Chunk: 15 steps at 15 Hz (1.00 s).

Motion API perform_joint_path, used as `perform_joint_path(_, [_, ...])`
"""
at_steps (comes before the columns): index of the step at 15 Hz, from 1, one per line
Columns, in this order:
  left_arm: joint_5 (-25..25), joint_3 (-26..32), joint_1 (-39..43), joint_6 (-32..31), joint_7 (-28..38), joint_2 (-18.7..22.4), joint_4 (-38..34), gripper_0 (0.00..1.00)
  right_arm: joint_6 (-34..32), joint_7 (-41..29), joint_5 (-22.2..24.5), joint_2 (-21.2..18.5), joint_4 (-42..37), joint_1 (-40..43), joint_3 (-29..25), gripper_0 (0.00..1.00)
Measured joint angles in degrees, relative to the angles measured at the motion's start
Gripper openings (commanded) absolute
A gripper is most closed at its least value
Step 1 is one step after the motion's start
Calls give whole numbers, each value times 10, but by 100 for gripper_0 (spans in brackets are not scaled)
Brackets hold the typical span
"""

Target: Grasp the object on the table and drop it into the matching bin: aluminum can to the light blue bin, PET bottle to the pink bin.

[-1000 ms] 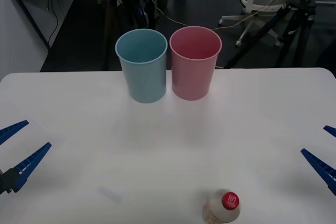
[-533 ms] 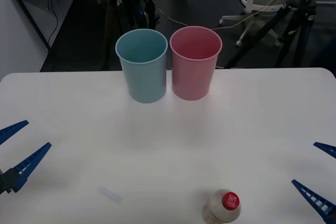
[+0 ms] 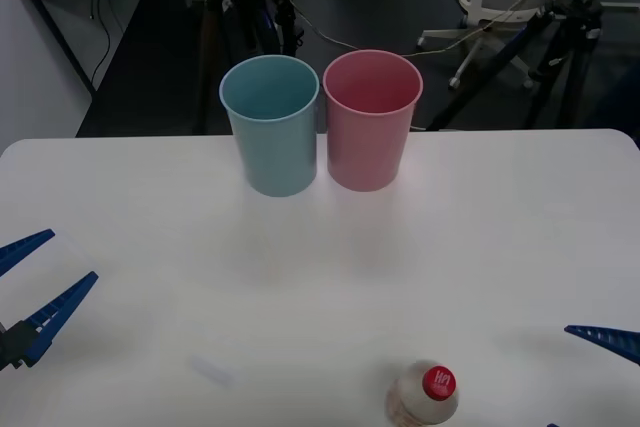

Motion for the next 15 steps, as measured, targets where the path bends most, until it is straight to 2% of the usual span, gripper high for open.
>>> perform_joint_path(3, [0, 0, 0, 0, 0, 0, 0, 100, -16, 20, 14, -2, 24, -10, 27, 100])
perform_joint_path(6, [0, 0, 0, 0, 0, 0, 0, 100, -17, 75, 17, -12, 48, -28, 67, 100])
perform_joint_path(11, [0, 0, 0, 0, 0, 0, 0, 100, -17, 107, 18, -19, 118, -81, 140, 100])
perform_joint_path(15, [0, 0, 0, 0, 0, 0, 0, 100, -17, 127, 18, -11, 151, -121, 198, 100])
